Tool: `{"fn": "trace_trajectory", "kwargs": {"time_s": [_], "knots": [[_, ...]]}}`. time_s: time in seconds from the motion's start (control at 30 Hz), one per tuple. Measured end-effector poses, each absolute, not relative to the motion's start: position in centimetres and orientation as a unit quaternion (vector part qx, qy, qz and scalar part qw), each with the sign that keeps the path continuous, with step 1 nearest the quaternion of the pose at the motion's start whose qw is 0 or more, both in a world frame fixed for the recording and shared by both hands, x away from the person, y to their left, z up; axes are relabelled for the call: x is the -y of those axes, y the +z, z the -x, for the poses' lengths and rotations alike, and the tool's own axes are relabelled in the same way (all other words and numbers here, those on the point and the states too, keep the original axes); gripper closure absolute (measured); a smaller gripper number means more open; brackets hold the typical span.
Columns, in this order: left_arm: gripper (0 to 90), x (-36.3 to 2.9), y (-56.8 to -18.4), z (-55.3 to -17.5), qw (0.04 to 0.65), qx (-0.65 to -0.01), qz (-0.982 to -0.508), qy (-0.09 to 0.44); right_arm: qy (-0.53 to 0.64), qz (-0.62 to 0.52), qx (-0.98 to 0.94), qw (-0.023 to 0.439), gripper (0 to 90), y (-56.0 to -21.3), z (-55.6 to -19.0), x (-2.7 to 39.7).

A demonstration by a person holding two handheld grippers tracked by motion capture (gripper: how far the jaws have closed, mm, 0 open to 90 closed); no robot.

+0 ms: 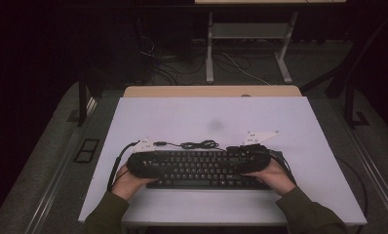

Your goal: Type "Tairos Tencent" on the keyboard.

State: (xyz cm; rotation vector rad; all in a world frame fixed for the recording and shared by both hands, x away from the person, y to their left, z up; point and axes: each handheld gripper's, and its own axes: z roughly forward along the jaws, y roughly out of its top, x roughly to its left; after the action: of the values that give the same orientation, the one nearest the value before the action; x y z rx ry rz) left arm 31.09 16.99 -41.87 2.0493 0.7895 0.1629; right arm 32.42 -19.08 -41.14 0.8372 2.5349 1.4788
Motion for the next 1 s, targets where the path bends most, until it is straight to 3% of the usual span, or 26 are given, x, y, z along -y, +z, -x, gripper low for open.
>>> {"fn": "trace_trajectory", "kwargs": {"time_s": [0.57,0.73,1.0], "knots": [[2.6,-15.9,-42.3,-31.2,0.455,-0.316,-0.828,0.082,0.483,-0.276,-0.83,0.044,37.0,-41.1,-32.5,19.1],[1.0,-15.8,-42.3,-31.2,0.456,-0.319,-0.826,0.083,0.481,-0.275,-0.831,0.041,40.6,-41.1,-32.6,18.9],[1.0,-15.8,-42.3,-31.2,0.454,-0.321,-0.827,0.083,0.473,-0.282,-0.834,0.037,54.9,-41.1,-32.8,18.2]]}}
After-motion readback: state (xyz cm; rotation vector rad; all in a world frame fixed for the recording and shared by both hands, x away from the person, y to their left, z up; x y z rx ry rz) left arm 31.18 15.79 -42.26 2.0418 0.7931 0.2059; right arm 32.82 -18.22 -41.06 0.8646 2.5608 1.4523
